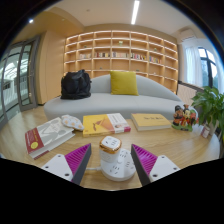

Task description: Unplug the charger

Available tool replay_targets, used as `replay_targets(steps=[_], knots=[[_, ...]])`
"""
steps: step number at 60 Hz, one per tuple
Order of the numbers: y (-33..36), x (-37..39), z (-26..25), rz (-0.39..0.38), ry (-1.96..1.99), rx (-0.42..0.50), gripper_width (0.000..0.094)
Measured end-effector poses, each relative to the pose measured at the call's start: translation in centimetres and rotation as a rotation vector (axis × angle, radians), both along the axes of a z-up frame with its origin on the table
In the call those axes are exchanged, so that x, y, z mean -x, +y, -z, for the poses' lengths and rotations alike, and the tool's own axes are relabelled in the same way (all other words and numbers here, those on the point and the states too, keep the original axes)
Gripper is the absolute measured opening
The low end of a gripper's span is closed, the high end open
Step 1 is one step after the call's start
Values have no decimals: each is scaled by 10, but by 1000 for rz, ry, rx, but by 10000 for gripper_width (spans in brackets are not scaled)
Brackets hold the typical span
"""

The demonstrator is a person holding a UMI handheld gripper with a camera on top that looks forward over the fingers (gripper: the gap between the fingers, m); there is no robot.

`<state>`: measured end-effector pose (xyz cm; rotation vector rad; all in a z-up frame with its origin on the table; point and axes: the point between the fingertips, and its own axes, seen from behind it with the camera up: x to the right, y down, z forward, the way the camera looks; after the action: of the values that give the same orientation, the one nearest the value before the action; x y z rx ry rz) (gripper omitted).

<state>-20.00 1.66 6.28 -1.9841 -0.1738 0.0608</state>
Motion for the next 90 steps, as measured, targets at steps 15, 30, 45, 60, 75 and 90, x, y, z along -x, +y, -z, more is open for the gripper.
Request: replay_targets(steps=[15,30,45,60,75,90], knots=[[33,6,23,25,58,2,387],[32,6,12,41,101,-13,224],[16,4,-240,-52,134,-458,217],[31,-96,-125,50,37,-236,217],[13,-142,17,91,-16,32,306],[6,-165,48,149,25,105,423]])
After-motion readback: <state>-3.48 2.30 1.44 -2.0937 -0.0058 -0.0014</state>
